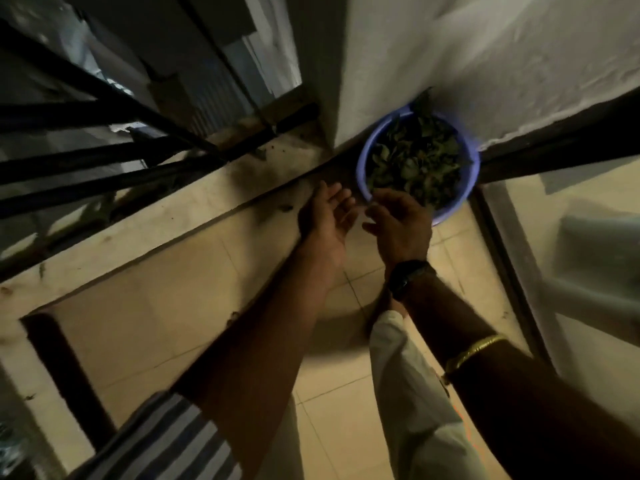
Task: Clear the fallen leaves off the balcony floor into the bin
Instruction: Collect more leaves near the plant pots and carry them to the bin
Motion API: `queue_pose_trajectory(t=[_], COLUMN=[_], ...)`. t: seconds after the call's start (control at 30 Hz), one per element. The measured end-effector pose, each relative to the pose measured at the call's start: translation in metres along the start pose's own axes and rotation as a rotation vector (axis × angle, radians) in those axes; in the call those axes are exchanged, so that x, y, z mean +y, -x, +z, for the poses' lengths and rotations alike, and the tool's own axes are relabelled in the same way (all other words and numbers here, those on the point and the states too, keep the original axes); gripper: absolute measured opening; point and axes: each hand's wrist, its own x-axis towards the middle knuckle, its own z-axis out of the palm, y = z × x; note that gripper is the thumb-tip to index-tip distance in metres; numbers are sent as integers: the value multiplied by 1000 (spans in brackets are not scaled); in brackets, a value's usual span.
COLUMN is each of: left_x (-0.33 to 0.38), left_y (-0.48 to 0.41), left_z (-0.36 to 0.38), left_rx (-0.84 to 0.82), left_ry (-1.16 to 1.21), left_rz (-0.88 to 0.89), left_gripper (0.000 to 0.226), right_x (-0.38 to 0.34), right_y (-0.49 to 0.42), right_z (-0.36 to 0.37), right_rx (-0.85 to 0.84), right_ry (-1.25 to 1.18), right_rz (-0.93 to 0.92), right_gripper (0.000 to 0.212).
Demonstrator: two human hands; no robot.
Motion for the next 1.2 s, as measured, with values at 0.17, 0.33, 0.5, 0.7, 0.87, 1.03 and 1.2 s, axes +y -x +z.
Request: queue_pose_trajectory(t=[0.17,0.33,0.5,0.7,0.87,1.03,1.2], left_x=[29,46,42,28,26,23,4], left_y=[-42,-93,-157,-184,-158,-88,-12], left_z=[-93,-162,-200,-225,-212,-150,-54], left_rx=[124,176,166,173,166,26,-103], left_ry=[-10,-9,10,26,26,30,-64], left_rz=[-23,-37,-25,-65,-51,-84,-107], left_gripper=[17,17,15,13,21,34,38], right_x=[57,137,194,231,228,148,44], right_y=[11,-32,-93,-127,-114,-45,-8], right_z=[97,171,227,226,181,102,15], right_rx=[-228,-366,-625,-495,-252,-192,-43], right_ry=[-3,469,1114,975,709,-9,-371], right_rz=[75,-133,-401,-365,123,263,215], right_gripper=[18,25,56,36,16,16,19])
